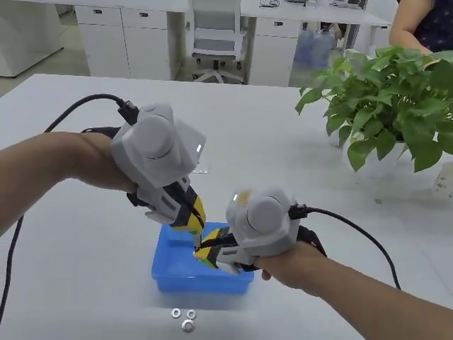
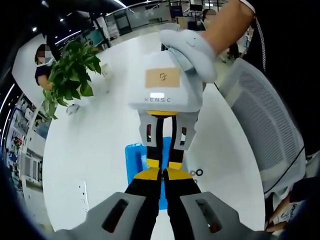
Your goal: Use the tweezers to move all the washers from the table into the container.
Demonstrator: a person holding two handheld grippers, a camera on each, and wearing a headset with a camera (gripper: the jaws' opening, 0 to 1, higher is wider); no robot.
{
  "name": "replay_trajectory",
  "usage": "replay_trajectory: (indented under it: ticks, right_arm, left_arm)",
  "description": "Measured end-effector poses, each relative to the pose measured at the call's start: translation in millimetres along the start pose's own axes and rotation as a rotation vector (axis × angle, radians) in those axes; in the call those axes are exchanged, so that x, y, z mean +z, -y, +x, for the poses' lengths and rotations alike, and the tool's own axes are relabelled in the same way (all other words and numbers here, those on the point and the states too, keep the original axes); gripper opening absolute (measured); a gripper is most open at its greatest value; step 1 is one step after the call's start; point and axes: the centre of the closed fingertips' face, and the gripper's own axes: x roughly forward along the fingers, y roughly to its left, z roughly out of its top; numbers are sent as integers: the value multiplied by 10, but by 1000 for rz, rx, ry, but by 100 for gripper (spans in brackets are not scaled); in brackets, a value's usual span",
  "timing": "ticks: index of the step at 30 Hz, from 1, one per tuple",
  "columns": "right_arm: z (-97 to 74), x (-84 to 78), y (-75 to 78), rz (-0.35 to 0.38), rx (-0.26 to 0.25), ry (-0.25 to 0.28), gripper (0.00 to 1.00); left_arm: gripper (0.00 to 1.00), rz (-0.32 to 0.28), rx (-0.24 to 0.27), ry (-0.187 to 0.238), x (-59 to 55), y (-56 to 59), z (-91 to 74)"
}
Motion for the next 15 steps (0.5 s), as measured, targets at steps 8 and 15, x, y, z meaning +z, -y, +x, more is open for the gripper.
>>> replay_trajectory:
  ticks: [8,15]
  right_arm:
    - [134,-92,74,3,17,-7,9]
    - [214,-185,108,15,28,-18,9]
  left_arm:
    - [6,-20,-3,6,-91,-61,119]
    - [6,-43,-8,15,-187,-98,212]
